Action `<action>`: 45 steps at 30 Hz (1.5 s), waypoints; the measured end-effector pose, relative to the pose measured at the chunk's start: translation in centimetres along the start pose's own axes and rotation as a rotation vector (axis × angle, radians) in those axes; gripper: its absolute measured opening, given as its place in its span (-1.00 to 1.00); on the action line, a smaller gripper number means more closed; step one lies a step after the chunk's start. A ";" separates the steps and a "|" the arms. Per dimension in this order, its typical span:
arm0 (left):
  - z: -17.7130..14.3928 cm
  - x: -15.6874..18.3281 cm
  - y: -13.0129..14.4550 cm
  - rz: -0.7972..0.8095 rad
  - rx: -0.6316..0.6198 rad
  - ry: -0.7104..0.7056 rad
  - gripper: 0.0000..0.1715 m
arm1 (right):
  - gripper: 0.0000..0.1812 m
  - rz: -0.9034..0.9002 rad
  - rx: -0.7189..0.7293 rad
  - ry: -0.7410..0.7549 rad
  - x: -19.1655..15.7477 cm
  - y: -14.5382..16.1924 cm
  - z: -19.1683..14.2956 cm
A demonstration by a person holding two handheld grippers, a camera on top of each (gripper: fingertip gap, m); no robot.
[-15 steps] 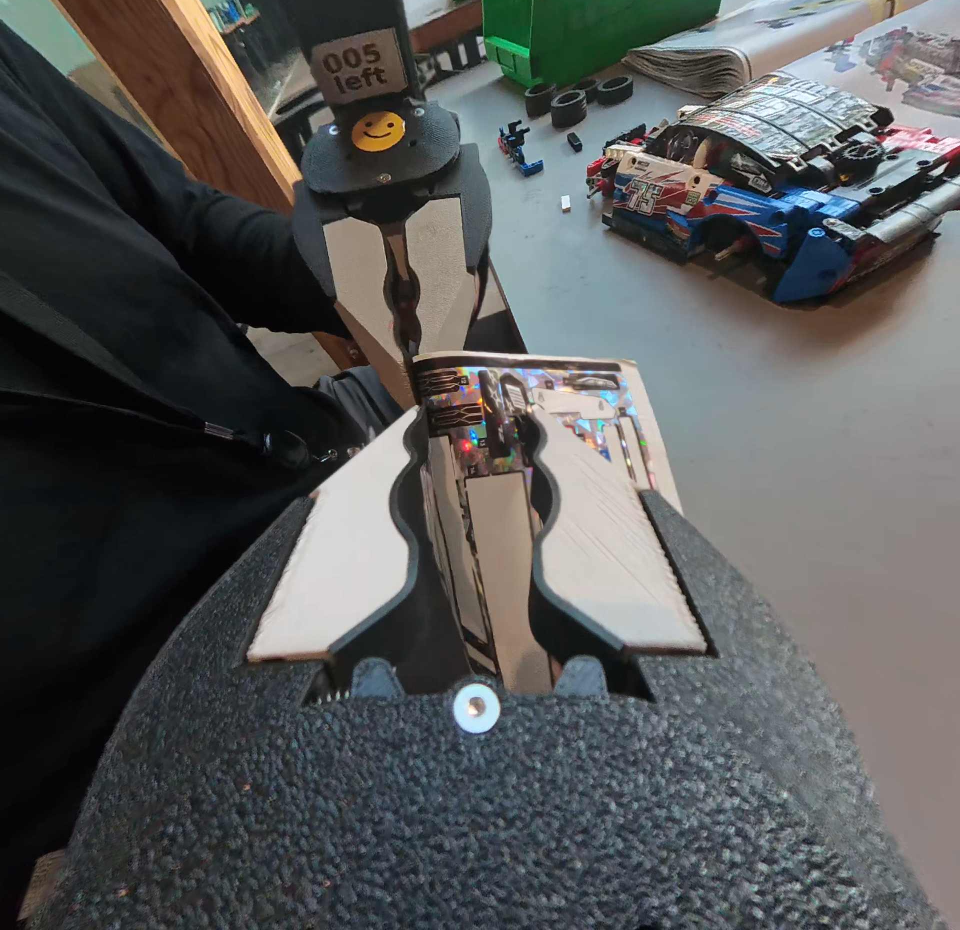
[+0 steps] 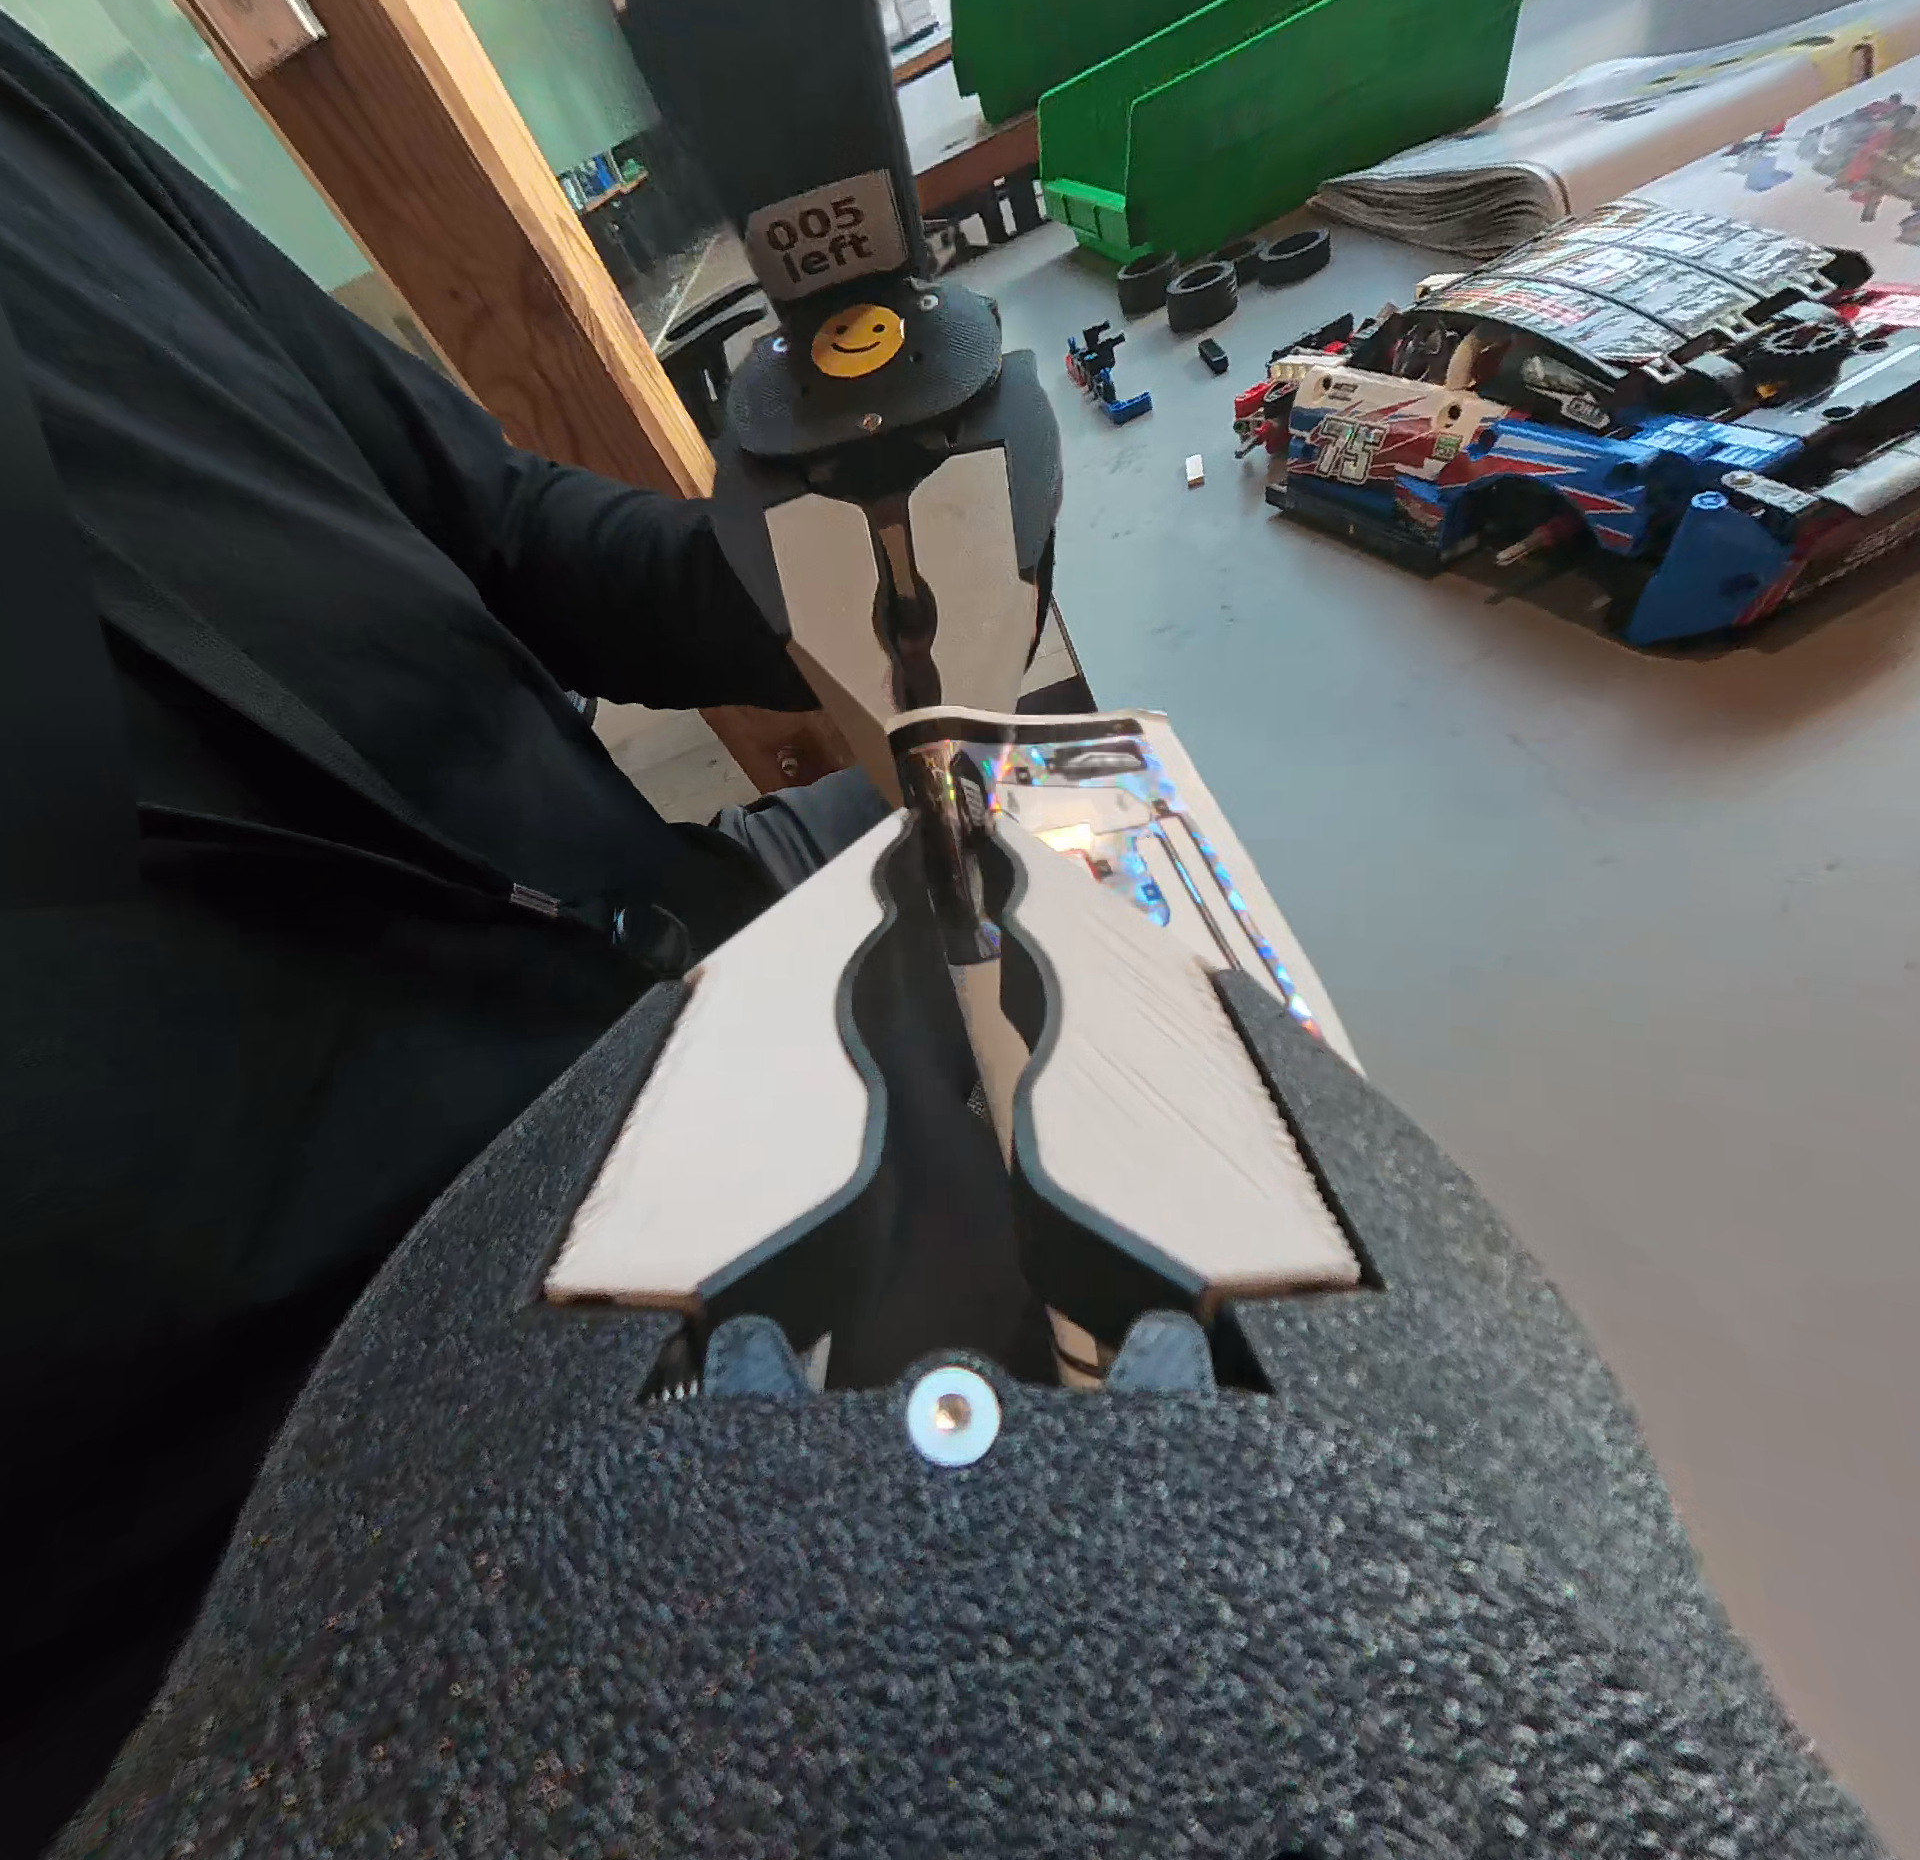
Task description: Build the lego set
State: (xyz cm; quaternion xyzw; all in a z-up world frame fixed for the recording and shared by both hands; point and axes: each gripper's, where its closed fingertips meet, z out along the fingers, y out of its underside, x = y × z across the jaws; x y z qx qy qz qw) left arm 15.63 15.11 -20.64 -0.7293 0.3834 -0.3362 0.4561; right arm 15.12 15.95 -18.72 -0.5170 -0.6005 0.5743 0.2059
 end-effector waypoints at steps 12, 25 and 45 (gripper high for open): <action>0.1 -0.2 -0.4 -0.052 0.033 0.006 -1.00 | -0.74 -0.019 -0.022 0.012 0.3 0.6 0.5; -0.4 -0.5 -0.2 -0.100 0.027 -0.024 -1.00 | -0.91 -0.005 -0.037 0.029 0.5 0.8 0.4; -0.6 0.4 -0.5 -0.116 -0.091 0.190 -0.71 | -0.96 0.162 -0.096 -0.171 -0.8 2.1 1.3</action>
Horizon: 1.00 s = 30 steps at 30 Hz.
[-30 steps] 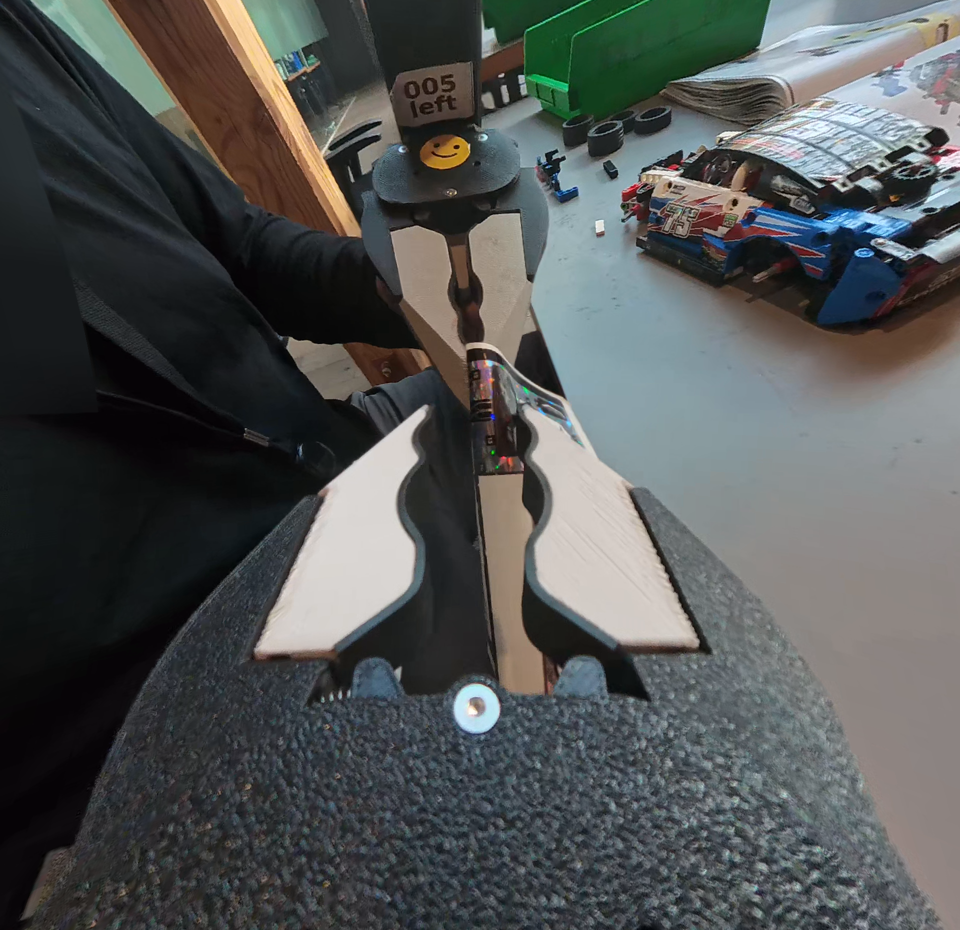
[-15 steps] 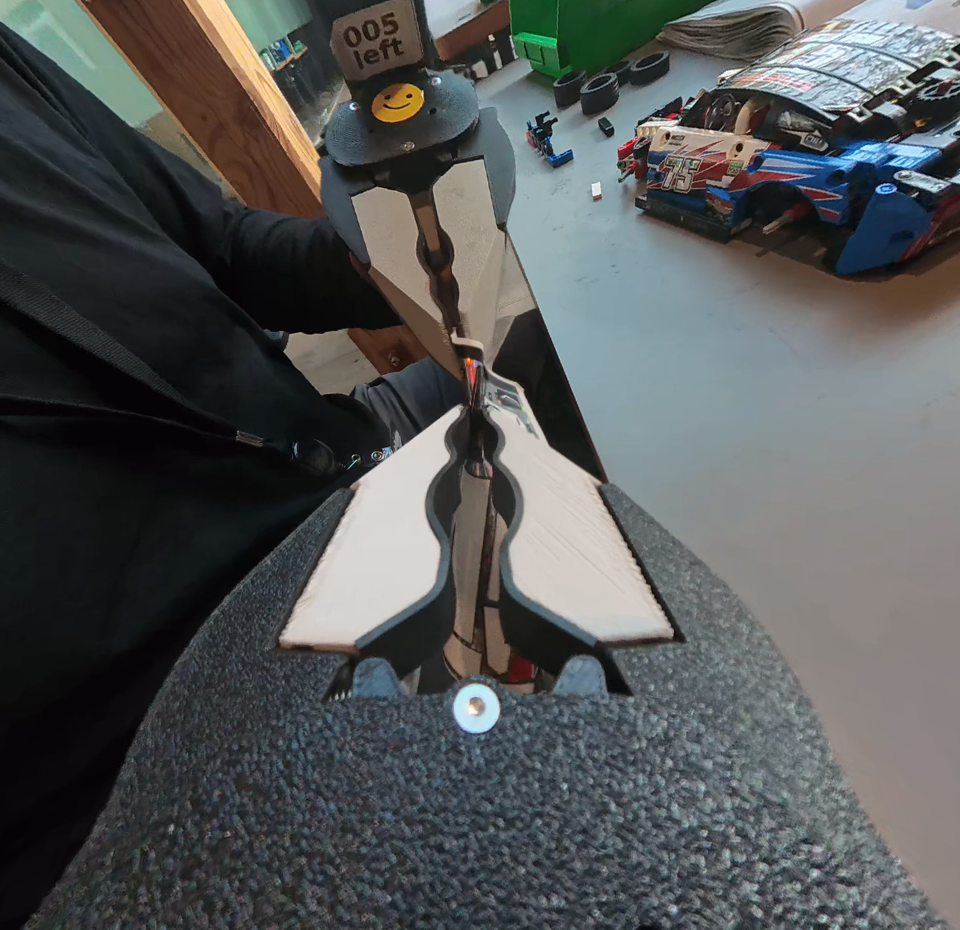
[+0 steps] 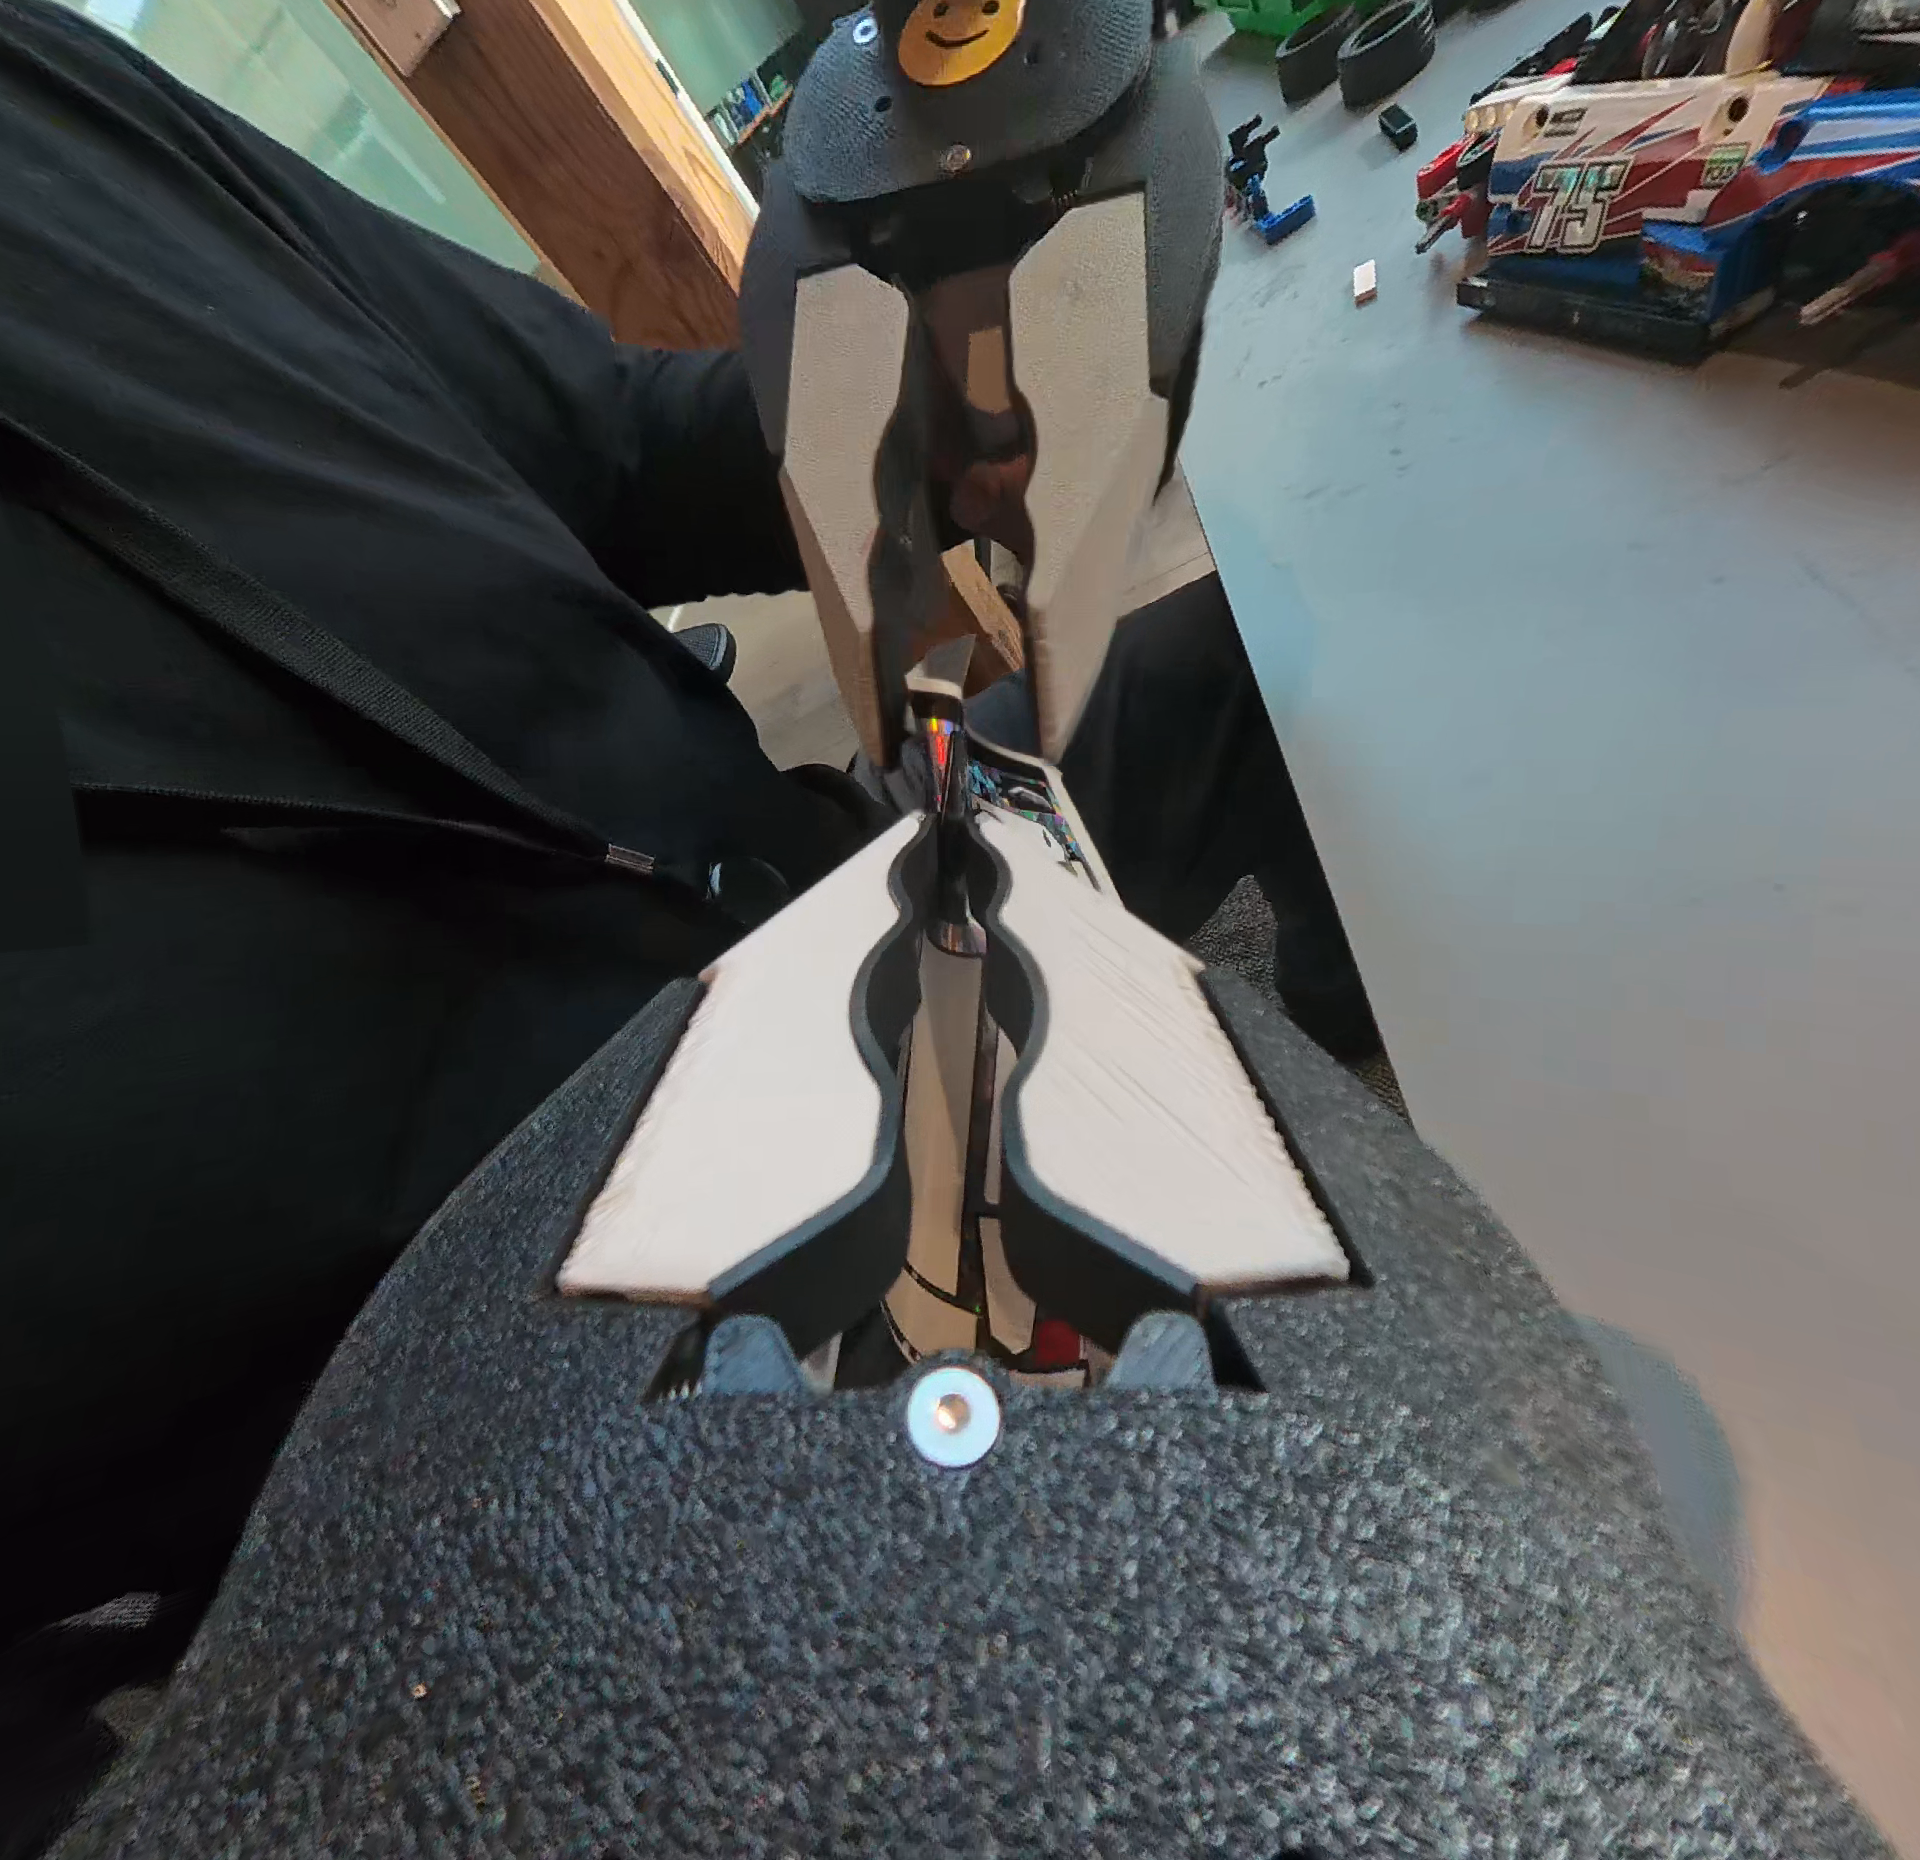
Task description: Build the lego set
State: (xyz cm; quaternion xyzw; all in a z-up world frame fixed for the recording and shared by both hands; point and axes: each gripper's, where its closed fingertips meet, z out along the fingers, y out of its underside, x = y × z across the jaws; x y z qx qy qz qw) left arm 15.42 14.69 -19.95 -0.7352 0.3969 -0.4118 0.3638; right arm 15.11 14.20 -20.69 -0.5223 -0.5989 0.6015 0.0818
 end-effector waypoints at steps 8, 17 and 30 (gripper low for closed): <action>0.5 -0.2 0.2 -0.103 0.070 0.028 -1.00 | -0.90 0.012 0.005 0.052 0.7 0.2 -0.2; 0.5 -0.3 -0.3 -0.299 0.224 0.056 -1.00 | -0.83 -0.187 0.046 0.248 0.4 -1.1 -0.7; -0.1 0.7 0.1 -0.309 0.228 0.051 -0.98 | -0.99 -0.031 0.088 0.071 -0.5 -0.6 0.1</action>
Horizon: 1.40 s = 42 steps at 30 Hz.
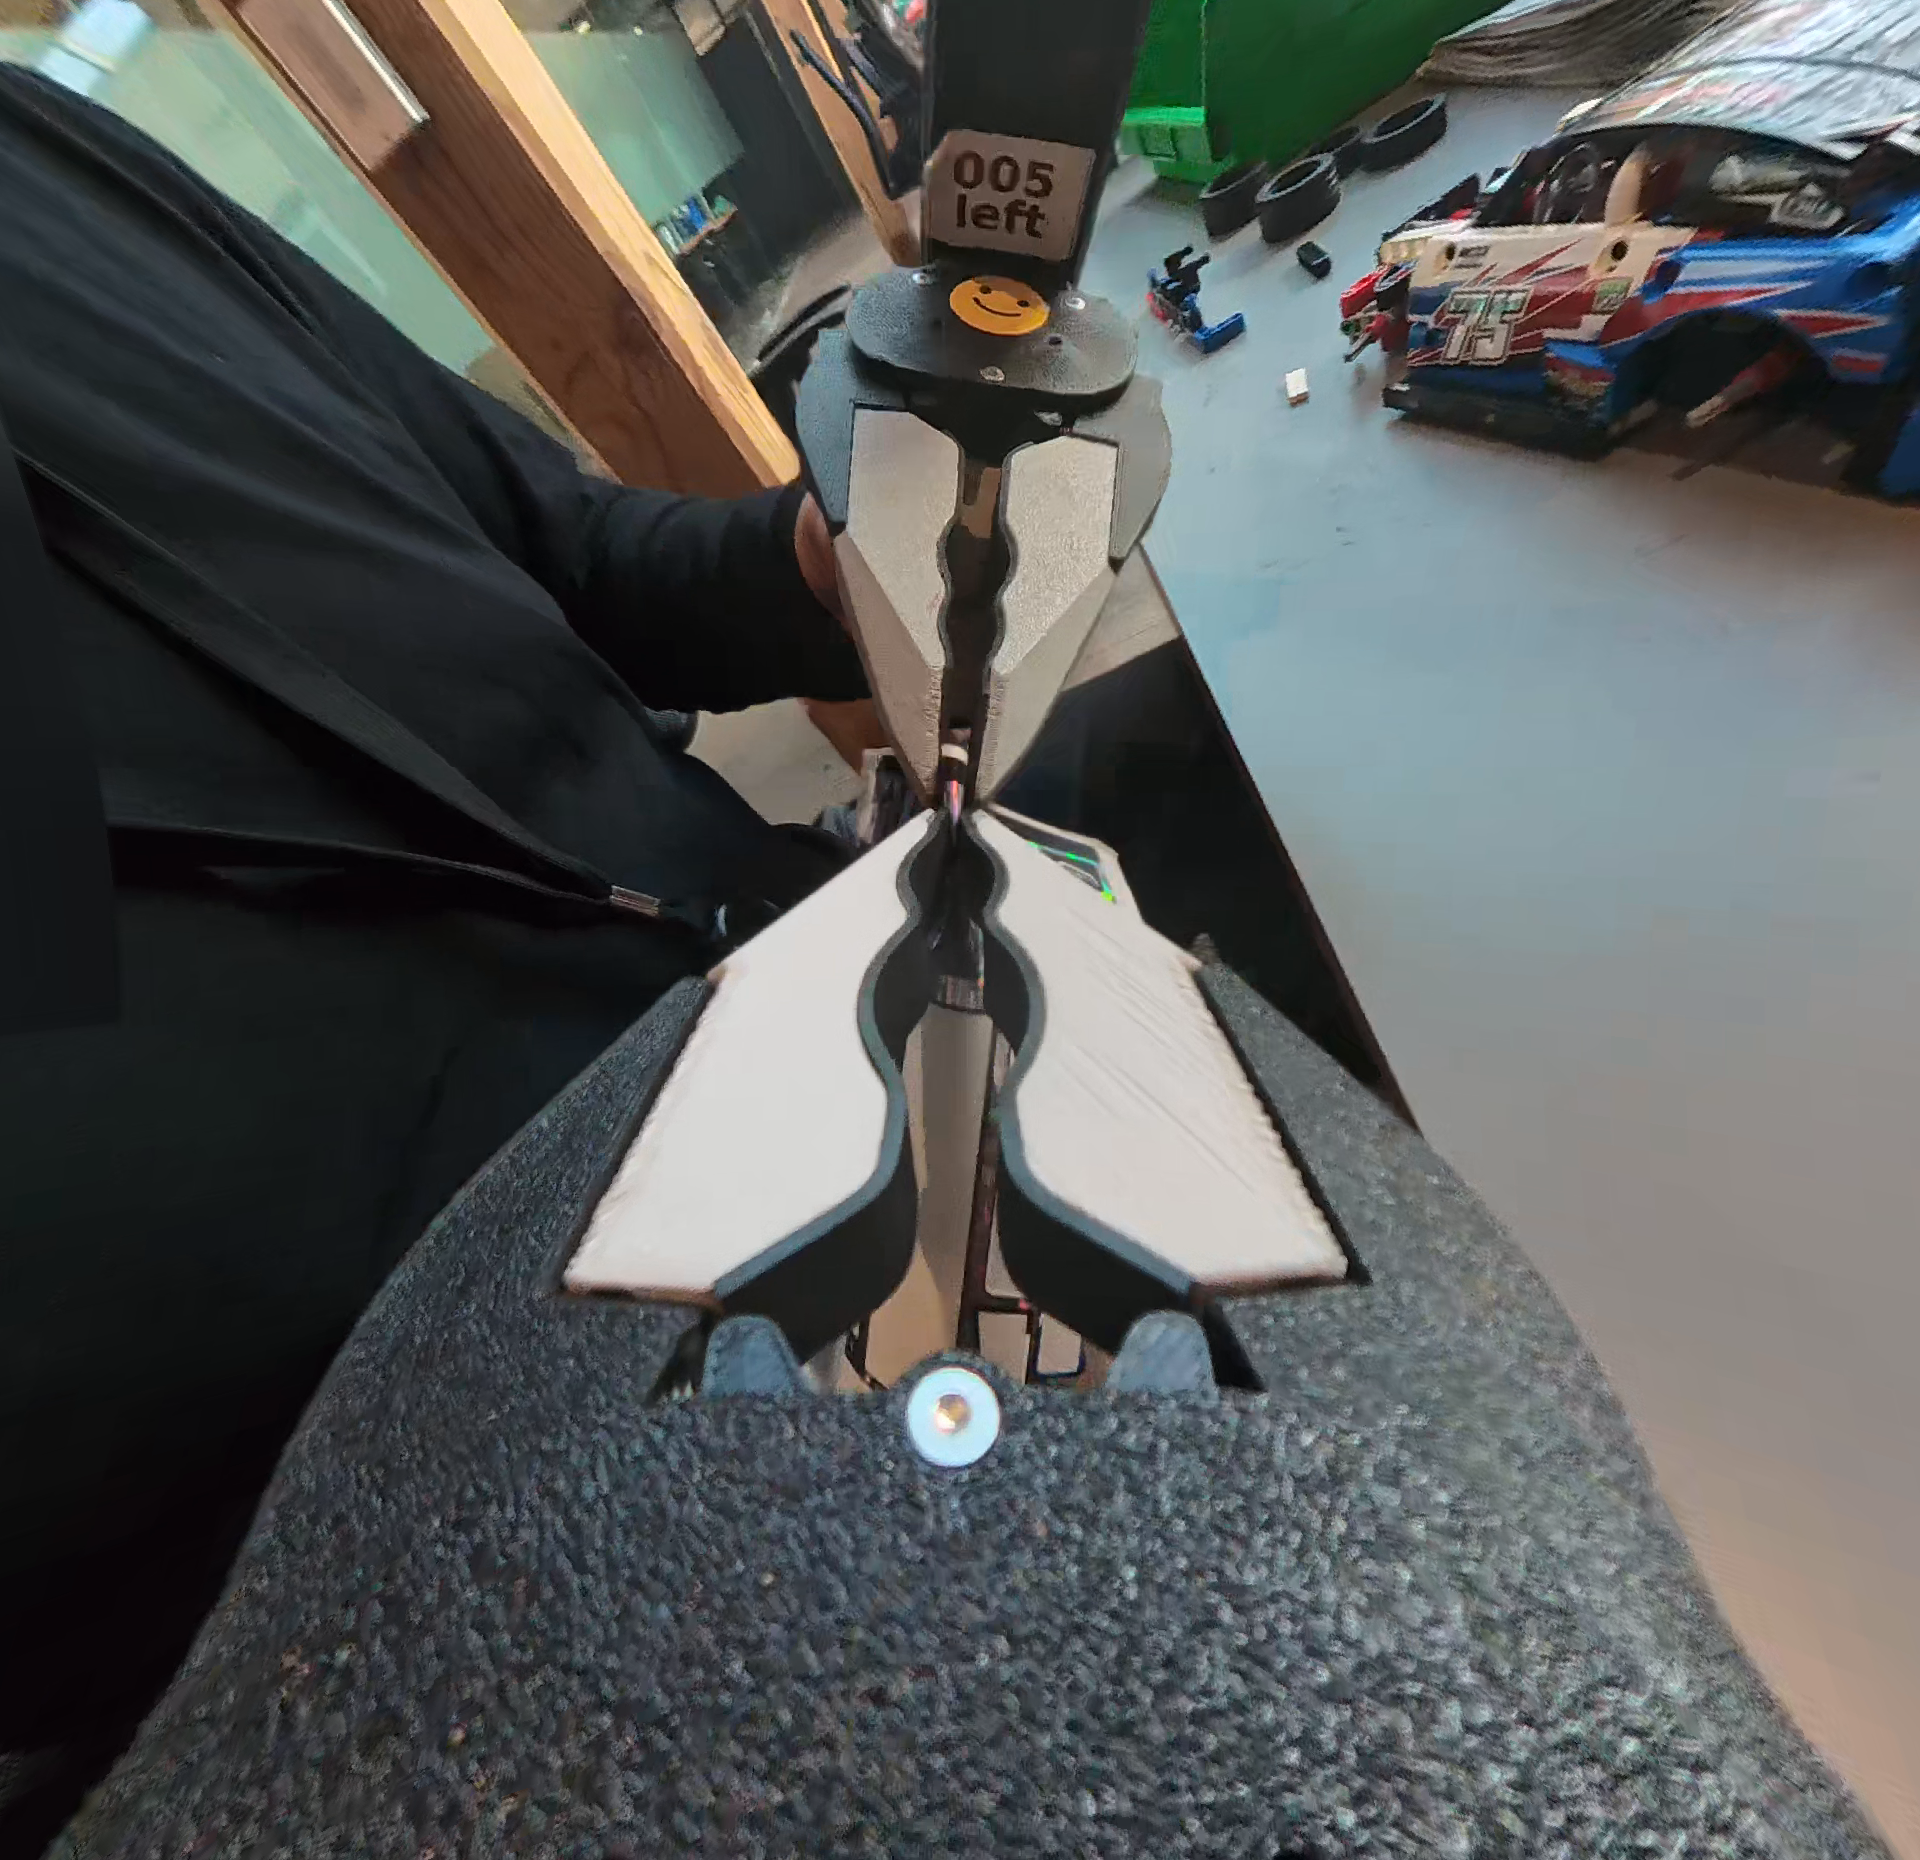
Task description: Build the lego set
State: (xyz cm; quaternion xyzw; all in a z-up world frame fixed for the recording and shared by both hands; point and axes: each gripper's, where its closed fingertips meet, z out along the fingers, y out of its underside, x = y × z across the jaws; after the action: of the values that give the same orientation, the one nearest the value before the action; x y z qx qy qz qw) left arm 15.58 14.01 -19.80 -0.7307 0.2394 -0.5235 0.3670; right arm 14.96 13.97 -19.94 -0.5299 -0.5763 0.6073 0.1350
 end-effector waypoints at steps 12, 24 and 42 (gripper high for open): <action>-0.6 -1.0 1.8 -0.279 0.079 -0.051 -1.00 | -0.75 -0.142 -0.026 0.196 0.4 1.0 0.9; -0.1 0.8 3.8 -0.460 0.135 0.048 -1.00 | -0.90 -0.215 -0.124 0.223 -1.1 3.4 2.8; -2.2 0.4 8.6 -0.132 -0.223 -0.191 -0.90 | -0.97 0.162 -0.080 -0.017 -0.7 6.2 4.4</action>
State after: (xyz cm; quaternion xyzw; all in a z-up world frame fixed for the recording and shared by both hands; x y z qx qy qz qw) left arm 13.98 7.79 -25.93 -0.8275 0.2114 -0.4449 0.2696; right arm 14.50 9.11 -25.81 -0.5744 -0.5566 0.5974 0.0592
